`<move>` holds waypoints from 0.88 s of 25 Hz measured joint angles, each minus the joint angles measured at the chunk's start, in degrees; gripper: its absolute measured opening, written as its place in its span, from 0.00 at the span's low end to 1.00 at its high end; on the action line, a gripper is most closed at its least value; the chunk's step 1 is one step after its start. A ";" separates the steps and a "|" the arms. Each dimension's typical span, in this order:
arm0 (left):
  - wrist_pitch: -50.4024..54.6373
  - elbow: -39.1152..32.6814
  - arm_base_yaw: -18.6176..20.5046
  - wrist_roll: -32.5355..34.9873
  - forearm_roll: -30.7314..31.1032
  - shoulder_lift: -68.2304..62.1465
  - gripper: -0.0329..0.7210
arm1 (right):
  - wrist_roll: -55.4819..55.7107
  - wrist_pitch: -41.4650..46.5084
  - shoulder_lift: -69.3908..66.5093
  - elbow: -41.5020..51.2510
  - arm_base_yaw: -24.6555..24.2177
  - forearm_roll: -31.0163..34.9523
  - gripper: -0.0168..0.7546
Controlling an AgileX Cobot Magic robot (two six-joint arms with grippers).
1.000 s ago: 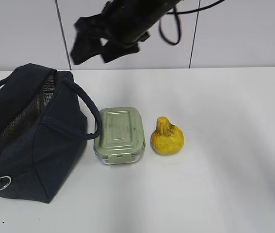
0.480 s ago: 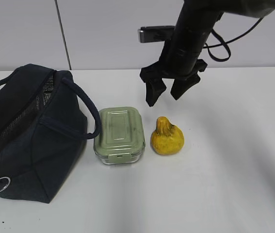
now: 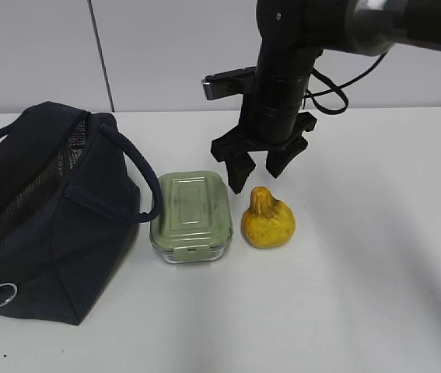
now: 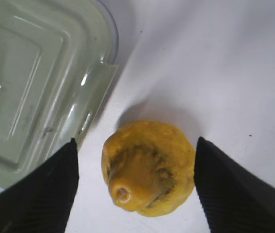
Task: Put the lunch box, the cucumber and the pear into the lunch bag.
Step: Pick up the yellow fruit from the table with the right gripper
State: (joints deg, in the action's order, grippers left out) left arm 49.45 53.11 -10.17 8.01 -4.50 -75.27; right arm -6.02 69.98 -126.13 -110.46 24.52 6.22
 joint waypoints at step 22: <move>-0.10 0.00 0.00 0.00 0.49 0.00 0.02 | 0.56 0.08 0.16 6.13 1.61 -4.52 0.61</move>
State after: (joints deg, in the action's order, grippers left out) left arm 49.35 53.11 -10.17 8.01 -4.00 -75.27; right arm -5.46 70.06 -125.97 -104.33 26.13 1.70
